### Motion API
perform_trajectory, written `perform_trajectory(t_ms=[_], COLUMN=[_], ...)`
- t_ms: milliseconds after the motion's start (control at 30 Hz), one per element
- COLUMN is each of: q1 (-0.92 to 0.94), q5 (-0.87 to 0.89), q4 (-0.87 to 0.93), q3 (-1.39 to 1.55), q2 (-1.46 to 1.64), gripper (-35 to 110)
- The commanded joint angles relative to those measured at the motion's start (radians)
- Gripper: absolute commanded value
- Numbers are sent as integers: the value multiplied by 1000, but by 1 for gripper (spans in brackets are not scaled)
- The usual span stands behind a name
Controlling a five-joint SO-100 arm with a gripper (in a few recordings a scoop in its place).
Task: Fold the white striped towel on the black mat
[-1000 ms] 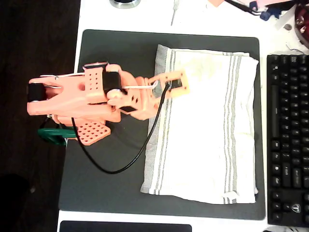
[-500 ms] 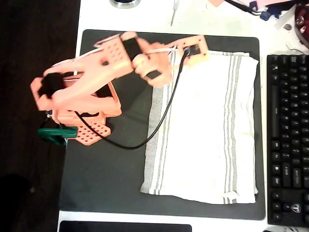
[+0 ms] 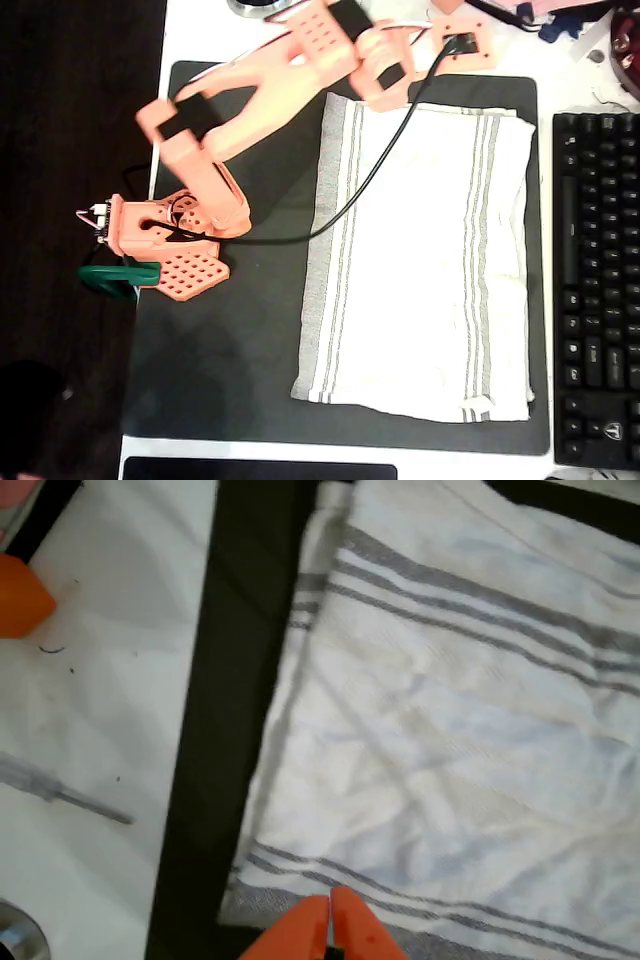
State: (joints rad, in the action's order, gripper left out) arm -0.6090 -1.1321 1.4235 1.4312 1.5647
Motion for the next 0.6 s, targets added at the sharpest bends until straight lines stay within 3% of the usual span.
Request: perform_trajectory(t_ms=[0, 567], q1=[-12, -25], q5=[8, 55], q4=[23, 135], q3=[-115, -486], q2=[-71, -462], gripper=[0, 10])
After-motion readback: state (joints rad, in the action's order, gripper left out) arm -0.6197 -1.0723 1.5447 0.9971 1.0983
